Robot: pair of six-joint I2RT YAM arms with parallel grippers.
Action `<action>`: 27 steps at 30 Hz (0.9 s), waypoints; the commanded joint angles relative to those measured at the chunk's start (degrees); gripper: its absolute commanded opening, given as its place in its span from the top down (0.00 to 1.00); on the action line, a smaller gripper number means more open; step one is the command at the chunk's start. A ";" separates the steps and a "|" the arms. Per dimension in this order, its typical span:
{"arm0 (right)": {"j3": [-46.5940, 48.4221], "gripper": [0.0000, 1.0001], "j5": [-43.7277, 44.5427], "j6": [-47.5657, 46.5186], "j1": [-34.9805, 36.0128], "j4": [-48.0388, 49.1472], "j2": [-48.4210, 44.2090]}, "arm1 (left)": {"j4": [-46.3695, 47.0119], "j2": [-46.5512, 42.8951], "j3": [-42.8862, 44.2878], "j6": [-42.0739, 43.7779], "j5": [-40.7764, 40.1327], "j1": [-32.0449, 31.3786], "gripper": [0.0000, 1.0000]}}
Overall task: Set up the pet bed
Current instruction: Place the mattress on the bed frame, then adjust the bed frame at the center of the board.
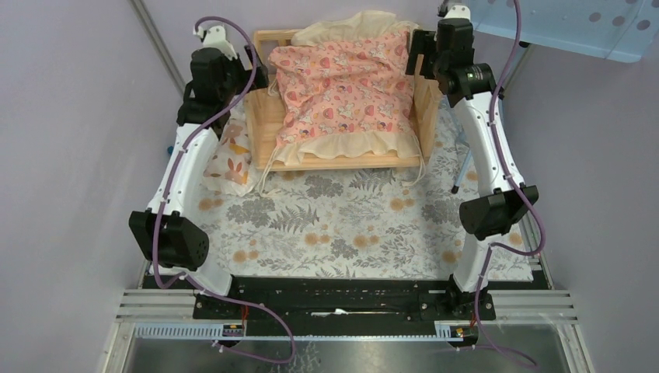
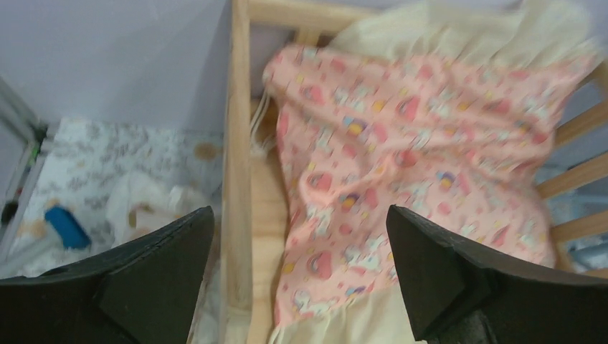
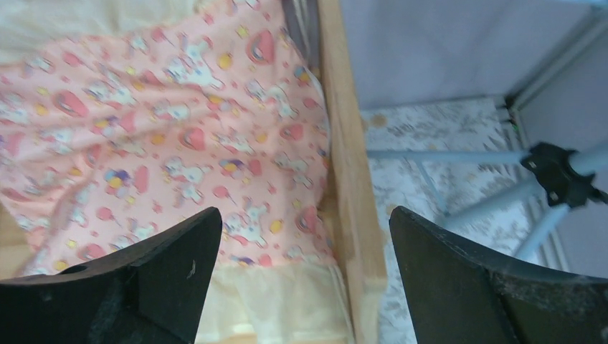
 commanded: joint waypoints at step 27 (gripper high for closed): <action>-32.78 0.62 -3.51 -0.76 -1.97 13.03 -13.81 | 3.46 -1.74 -16.15 5.53 -3.98 0.54 0.41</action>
